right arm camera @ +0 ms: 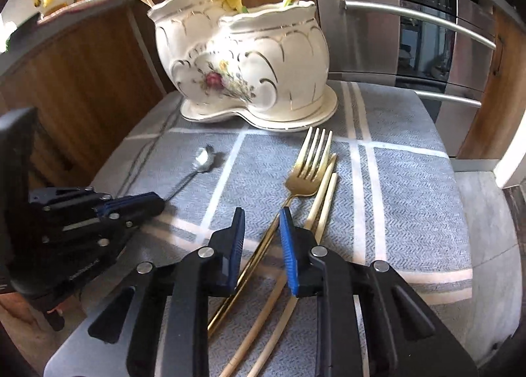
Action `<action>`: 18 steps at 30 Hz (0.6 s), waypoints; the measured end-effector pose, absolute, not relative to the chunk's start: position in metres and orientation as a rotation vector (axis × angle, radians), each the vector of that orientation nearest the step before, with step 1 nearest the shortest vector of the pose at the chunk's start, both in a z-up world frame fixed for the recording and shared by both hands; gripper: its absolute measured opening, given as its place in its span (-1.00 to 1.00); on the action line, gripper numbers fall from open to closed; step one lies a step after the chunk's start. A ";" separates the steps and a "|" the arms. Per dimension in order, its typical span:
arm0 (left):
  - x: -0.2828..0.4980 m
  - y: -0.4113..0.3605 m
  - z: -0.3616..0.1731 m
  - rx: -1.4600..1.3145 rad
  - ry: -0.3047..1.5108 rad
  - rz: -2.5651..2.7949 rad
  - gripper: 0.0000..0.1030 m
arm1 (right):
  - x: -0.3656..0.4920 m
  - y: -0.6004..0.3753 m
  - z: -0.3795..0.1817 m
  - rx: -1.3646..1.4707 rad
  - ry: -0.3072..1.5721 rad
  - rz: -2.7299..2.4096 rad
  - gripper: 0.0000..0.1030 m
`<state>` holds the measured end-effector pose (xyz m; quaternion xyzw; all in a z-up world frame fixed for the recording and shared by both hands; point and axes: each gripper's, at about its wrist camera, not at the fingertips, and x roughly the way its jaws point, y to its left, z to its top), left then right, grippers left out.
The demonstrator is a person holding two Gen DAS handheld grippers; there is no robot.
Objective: Organize utensils
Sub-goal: 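Grasp the silver flower spoon with the left tool while the right tool grasps a gold fork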
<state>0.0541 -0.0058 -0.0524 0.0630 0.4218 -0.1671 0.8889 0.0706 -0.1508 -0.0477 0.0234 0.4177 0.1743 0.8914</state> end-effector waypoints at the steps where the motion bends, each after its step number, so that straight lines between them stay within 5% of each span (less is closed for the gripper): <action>1: 0.055 -0.006 -0.052 0.131 0.877 -0.353 -0.78 | 0.072 -0.150 -0.050 0.048 0.877 0.355 -0.58; 18: 0.065 -0.019 -0.055 0.169 0.854 -0.342 -0.93 | 0.084 -0.159 -0.054 0.091 0.858 0.311 -0.81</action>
